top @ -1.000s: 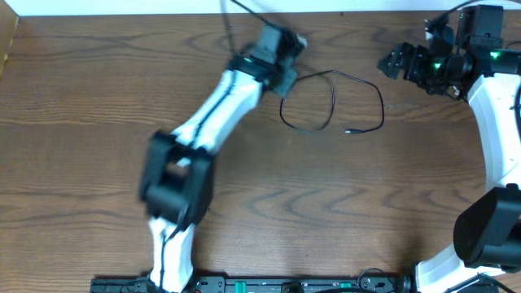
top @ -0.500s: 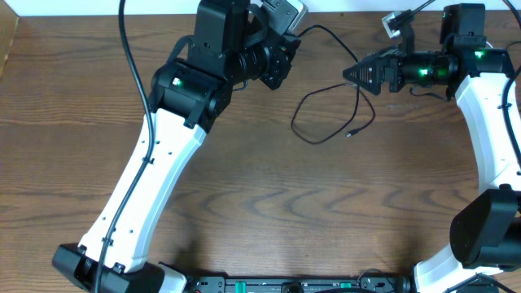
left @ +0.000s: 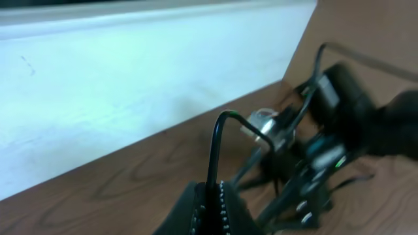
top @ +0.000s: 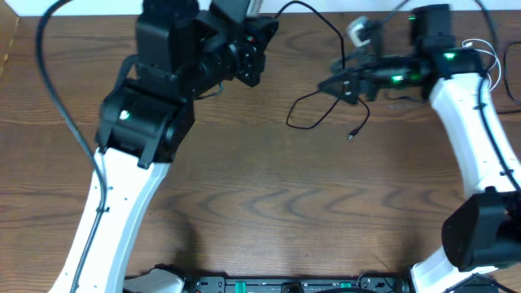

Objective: Untangle cables

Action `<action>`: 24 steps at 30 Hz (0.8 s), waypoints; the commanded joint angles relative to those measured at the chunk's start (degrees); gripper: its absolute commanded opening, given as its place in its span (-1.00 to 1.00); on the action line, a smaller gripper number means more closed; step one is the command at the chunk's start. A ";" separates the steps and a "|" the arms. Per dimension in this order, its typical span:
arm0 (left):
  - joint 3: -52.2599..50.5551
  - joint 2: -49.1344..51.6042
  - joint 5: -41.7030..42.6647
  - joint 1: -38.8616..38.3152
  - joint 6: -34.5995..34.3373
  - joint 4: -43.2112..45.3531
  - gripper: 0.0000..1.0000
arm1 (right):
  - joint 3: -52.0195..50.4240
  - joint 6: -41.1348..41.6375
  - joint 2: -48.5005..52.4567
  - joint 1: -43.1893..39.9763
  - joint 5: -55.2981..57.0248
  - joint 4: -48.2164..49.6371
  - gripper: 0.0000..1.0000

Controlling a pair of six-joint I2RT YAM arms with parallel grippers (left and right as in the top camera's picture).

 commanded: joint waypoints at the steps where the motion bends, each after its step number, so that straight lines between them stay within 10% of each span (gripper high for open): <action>1: -0.09 -2.95 0.96 0.63 -4.94 0.66 -0.85 | -0.46 -0.92 -0.46 2.95 1.07 1.20 0.42; 24: -0.11 -9.46 5.27 17.07 -26.71 0.63 -0.85 | -3.50 7.34 -0.46 8.98 0.20 14.05 -0.38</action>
